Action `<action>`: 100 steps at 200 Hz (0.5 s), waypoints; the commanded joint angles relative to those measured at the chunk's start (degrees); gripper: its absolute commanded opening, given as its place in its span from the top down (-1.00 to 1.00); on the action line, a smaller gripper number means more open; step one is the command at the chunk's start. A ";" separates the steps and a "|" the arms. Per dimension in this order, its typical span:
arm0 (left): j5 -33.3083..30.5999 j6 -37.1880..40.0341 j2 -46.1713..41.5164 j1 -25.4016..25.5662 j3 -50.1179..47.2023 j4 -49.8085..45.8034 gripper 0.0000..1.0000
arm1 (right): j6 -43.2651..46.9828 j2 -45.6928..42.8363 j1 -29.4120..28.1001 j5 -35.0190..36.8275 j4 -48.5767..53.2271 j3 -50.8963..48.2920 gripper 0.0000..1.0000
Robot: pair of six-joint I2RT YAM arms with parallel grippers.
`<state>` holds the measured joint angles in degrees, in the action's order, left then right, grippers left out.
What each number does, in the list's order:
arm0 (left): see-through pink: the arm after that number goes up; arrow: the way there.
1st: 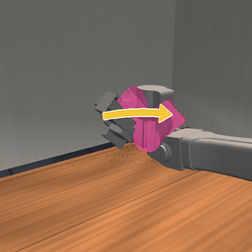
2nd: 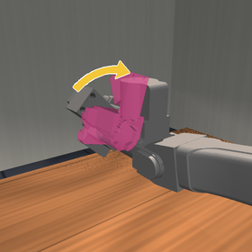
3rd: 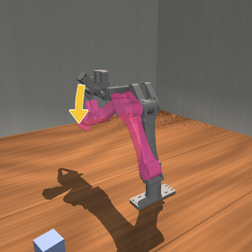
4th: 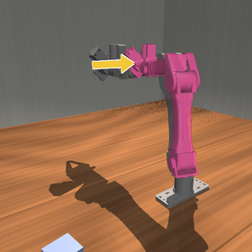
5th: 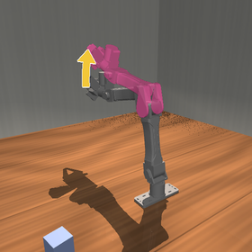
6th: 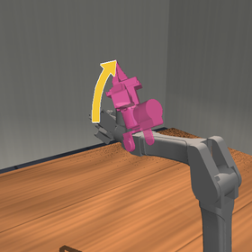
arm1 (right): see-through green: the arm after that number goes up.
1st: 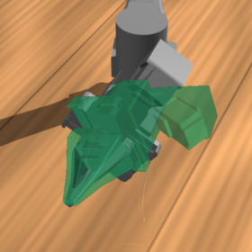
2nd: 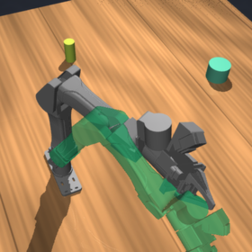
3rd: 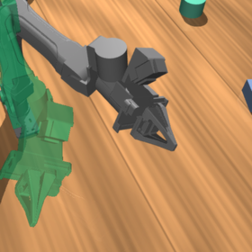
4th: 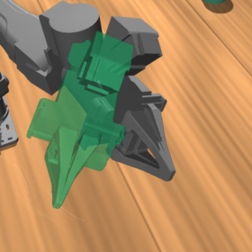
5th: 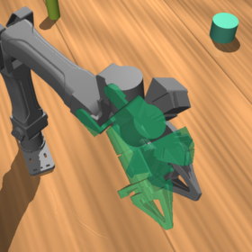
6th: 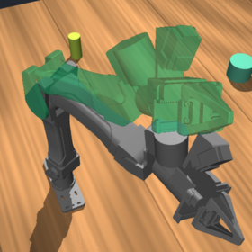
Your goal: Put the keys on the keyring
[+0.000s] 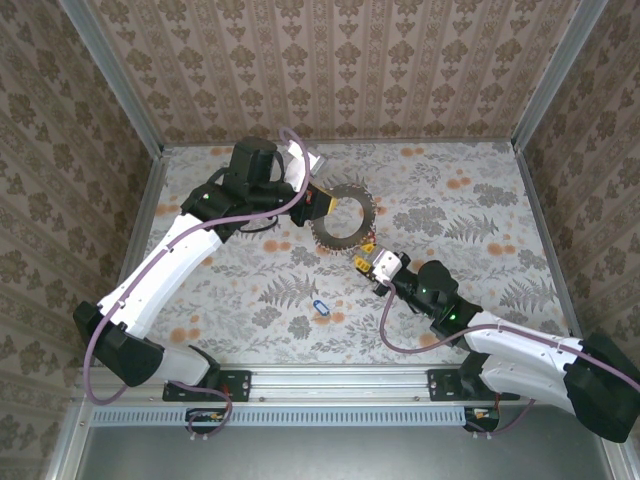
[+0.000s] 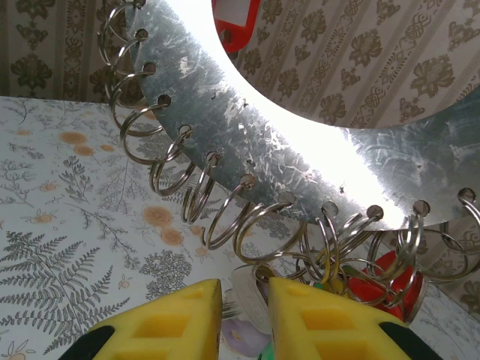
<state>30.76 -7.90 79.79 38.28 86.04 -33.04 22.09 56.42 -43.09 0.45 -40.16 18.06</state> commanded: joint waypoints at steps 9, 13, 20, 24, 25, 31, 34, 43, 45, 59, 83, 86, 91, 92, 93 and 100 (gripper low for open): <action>0.85 -0.54 -1.39 0.48 0.86 2.28 1.00 | -1.78 0.05 0.25 -3.41 -2.45 1.35 0.52; 0.86 -0.54 -1.39 0.48 0.81 2.28 1.00 | -1.84 0.00 0.24 -3.59 -2.67 1.48 0.53; 0.80 -0.54 -1.39 0.48 0.73 2.28 1.00 | -1.89 -0.08 0.28 -3.72 -3.04 1.69 0.54; 0.78 -0.58 -1.39 0.48 0.76 2.25 1.00 | -1.93 -0.16 0.25 -3.62 -3.20 1.75 0.54; 0.74 -0.60 -1.43 0.48 0.78 2.26 1.00 | -1.95 -0.17 0.27 -3.57 -3.27 1.78 0.54; 0.75 -0.63 -1.38 0.48 0.74 2.27 1.00 | -1.83 -0.13 0.20 -3.32 -3.52 1.86 0.55; 0.76 -0.65 -1.39 0.48 0.79 2.28 1.00 | -1.75 -0.17 0.27 -3.17 -3.60 1.88 0.55; 0.76 -0.67 -1.39 0.48 0.75 2.27 1.00 | -1.31 -0.22 0.23 -2.39 -3.82 1.97 0.56; 0.74 -0.66 -1.39 0.48 0.74 2.27 1.00 | -1.23 -0.32 0.23 -2.21 -3.86 2.02 0.56; 0.68 -0.67 -1.48 0.48 0.71 2.23 1.00 | -0.62 -0.50 0.24 -0.99 -3.87 2.14 0.56; 0.58 -0.69 -1.61 0.47 0.48 2.28 1.00 | -0.11 -0.78 0.21 -0.45 -3.70 2.15 0.56; 0.59 -0.64 -1.58 0.48 0.58 2.23 1.00 | -0.11 -0.79 0.27 -0.45 -3.76 2.07 0.56; 0.54 -0.61 -1.65 0.43 0.58 2.26 1.00 | -0.11 -0.87 0.22 -0.45 -3.86 2.01 0.57; 0.53 -0.66 -1.61 0.45 0.60 2.27 1.00 | -0.11 -0.88 0.26 -0.45 -3.91 1.95 0.56; 0.57 -0.69 -1.63 0.46 0.61 2.27 1.00 | -0.11 -0.92 0.23 -0.45 -3.94 1.92 0.56; 0.58 -0.59 -1.61 0.48 0.62 2.27 1.00 | -0.09 -1.02 0.21 -0.34 -3.91 1.89 0.57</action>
<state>30.76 -7.90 79.79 38.28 86.02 -33.01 21.91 56.38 -43.09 -1.23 -41.80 18.68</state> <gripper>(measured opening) 0.098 0.219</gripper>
